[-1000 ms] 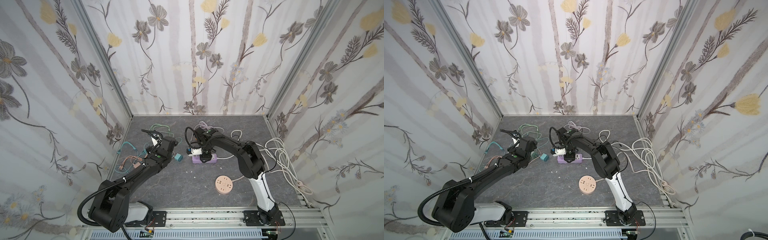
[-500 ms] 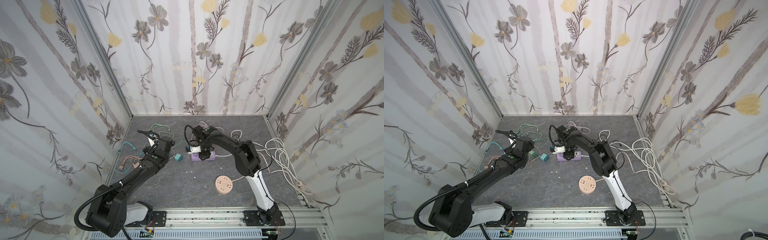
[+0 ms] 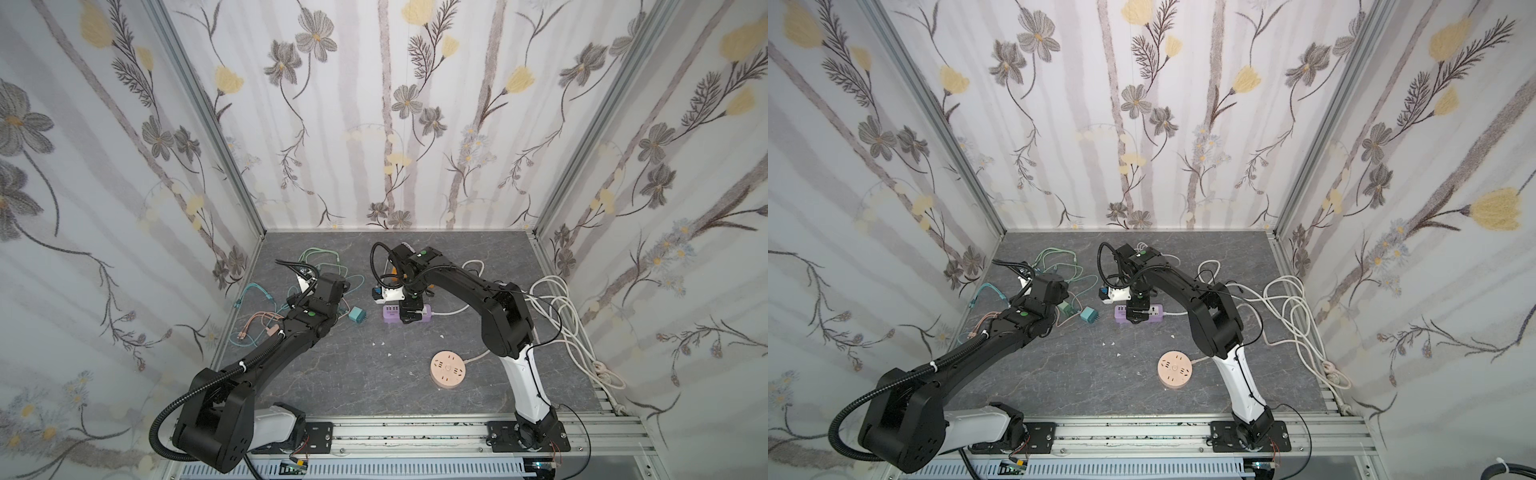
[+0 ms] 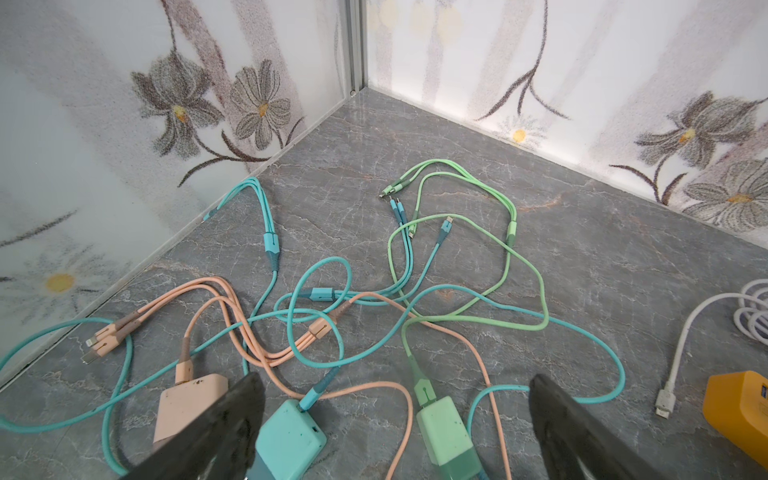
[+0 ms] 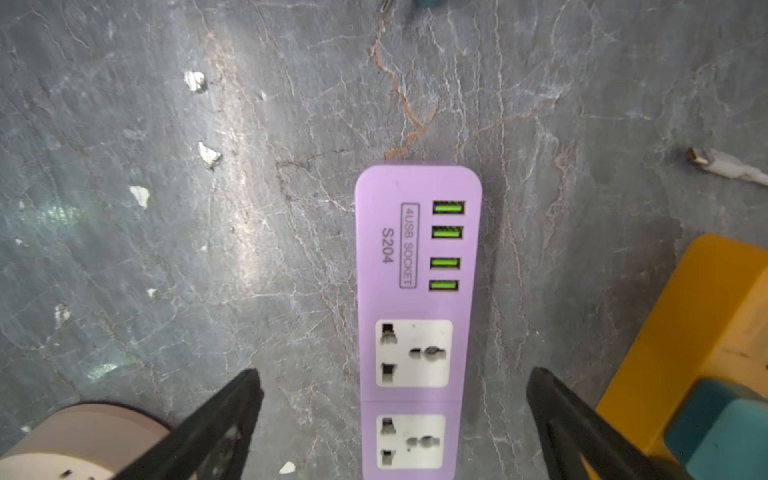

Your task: Insert the plug

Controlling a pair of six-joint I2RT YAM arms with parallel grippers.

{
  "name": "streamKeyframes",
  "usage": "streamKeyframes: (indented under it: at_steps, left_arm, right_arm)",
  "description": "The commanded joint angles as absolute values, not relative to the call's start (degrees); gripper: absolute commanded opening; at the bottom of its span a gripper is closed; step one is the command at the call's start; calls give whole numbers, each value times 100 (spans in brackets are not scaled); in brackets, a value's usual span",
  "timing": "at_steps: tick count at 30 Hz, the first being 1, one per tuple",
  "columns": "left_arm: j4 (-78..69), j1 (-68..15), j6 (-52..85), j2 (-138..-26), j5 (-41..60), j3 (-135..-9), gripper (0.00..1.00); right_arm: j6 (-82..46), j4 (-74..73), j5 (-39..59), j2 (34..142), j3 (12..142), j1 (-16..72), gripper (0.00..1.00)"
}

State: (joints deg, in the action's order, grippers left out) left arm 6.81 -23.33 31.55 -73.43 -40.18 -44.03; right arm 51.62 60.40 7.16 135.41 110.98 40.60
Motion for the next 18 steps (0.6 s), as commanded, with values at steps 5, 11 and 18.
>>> streamKeyframes:
  at_steps: [5, 11, 18]
  left_arm:
    - [793, -2303, 3043, -7466, -3724, -4560, 100]
    - [1452, -2303, 3019, -7748, -3096, -4903, 100]
    - [2260, -2486, 4086, -7929, -2714, -5029, 100]
  right_arm:
    - [4366, 4509, 938, 12420, 9852, 4055, 99]
    - [2377, 2676, 554, 11144, 8515, 3964, 99]
    - [386, 0, -1087, 9701, 6565, 3947, 99]
